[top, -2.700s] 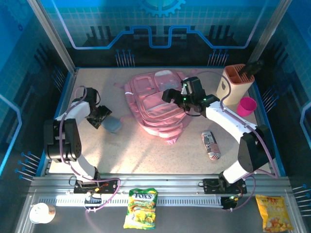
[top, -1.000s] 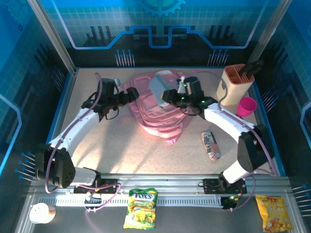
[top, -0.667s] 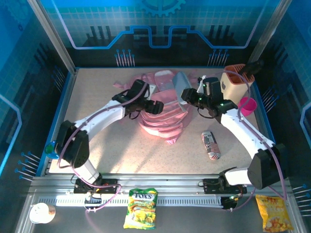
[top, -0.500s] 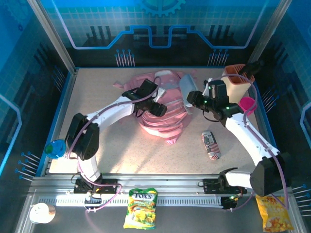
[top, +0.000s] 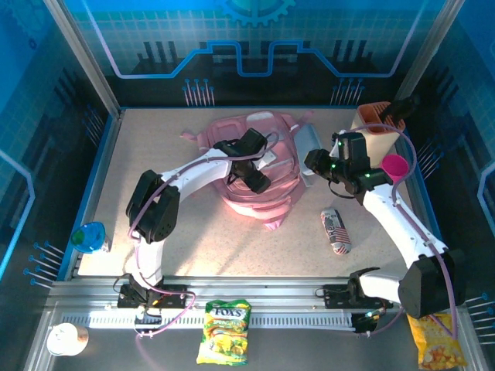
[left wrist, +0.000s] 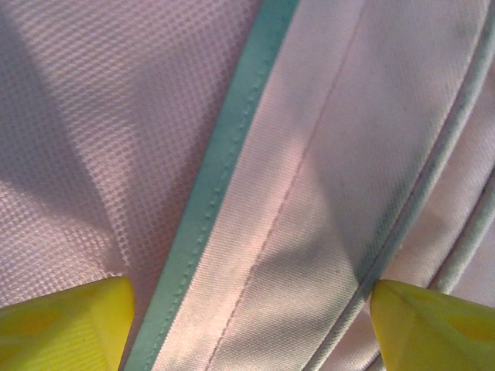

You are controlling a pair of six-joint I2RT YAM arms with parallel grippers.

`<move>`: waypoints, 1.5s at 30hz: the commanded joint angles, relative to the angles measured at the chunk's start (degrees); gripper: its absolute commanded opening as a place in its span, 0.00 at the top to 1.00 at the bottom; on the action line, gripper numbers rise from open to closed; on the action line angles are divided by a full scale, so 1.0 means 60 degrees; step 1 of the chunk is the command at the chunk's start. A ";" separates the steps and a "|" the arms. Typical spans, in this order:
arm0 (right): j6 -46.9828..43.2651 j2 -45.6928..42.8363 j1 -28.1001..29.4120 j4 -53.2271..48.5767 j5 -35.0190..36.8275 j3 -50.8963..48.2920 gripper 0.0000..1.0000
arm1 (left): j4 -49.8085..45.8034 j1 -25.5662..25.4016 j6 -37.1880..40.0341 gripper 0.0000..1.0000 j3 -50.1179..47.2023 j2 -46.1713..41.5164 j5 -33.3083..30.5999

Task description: Pack the student bag

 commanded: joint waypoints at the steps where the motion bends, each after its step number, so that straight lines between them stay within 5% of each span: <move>1: 0.0204 0.0034 -0.0114 0.0142 -0.0192 -0.0083 0.65 | -0.0447 -0.0170 0.0290 0.19 0.0283 0.0186 0.0088; 6: 0.0339 0.0076 -0.0120 0.0277 -0.0278 -0.0163 0.65 | -0.0383 -0.0274 0.0412 0.19 0.0125 0.0176 0.0196; 11: 0.0381 0.0101 -0.0108 0.0305 -0.0279 -0.0173 0.65 | -0.0224 -0.0289 0.0110 0.31 0.0300 0.0425 -0.0953; 23: 0.0429 -0.0017 -0.0116 0.0291 -0.0201 -0.0244 0.64 | 0.0309 -0.0890 0.0475 0.21 0.0337 0.0699 -0.3313; 33: 0.0389 -0.0341 -0.0202 0.0058 -0.0004 -0.0324 0.64 | 0.1067 -0.0782 -0.0246 0.60 0.0224 -0.0278 -0.3485; 45: 0.0403 -0.0802 -0.0348 -0.0231 -0.0259 -0.0636 0.64 | 0.0690 -0.0319 -0.1266 0.91 0.0557 -0.0558 -0.2900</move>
